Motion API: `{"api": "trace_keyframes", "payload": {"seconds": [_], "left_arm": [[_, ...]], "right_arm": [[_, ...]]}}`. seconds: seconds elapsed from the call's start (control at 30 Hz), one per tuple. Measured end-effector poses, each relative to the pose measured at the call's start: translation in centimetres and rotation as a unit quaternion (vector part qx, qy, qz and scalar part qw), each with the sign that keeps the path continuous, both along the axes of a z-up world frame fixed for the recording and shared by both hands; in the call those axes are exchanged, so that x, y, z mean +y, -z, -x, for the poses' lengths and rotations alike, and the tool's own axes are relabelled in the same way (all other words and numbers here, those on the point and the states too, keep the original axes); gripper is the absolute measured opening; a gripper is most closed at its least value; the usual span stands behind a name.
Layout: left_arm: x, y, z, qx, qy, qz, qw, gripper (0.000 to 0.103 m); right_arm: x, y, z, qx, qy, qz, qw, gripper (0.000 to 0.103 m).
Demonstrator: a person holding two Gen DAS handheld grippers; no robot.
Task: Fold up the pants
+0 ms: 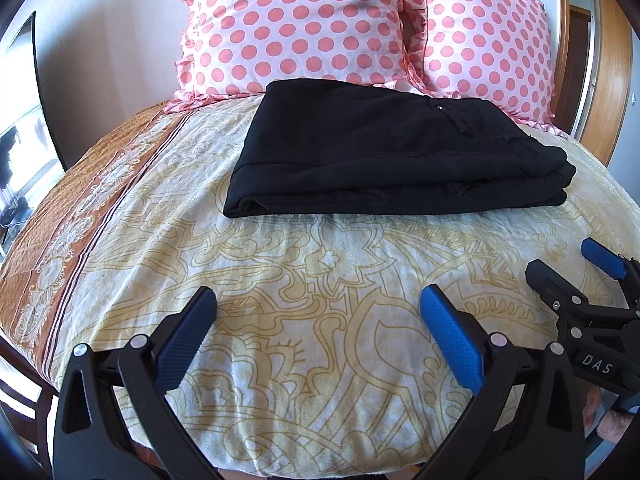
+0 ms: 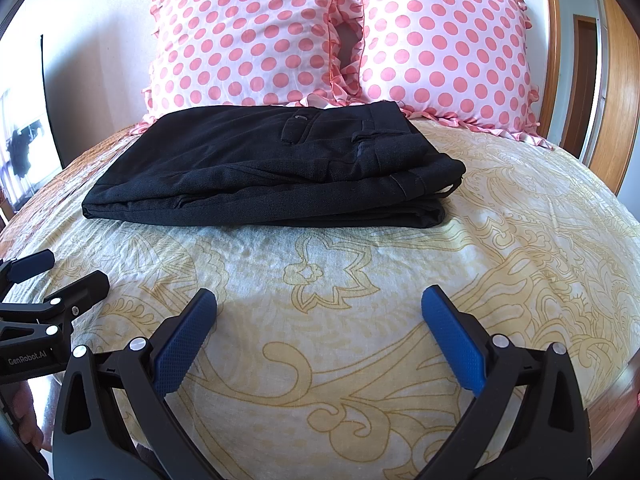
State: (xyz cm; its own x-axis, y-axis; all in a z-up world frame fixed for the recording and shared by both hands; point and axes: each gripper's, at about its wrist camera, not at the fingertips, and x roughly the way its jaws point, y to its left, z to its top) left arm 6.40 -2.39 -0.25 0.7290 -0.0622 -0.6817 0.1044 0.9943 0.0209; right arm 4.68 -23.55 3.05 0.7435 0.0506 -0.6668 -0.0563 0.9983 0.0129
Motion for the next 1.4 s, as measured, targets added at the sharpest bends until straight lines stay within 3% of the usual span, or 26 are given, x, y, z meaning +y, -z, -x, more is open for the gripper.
{"api": "trace_keyframes", "payload": {"seconds": [1.4], "left_arm": [[0.24,-0.06,-0.51,0.012,0.001,0.001,0.9999,0.101]], "right_arm": [[0.04,0.02,0.04,-0.001,0.000,0.000,1.000,0.102]]}}
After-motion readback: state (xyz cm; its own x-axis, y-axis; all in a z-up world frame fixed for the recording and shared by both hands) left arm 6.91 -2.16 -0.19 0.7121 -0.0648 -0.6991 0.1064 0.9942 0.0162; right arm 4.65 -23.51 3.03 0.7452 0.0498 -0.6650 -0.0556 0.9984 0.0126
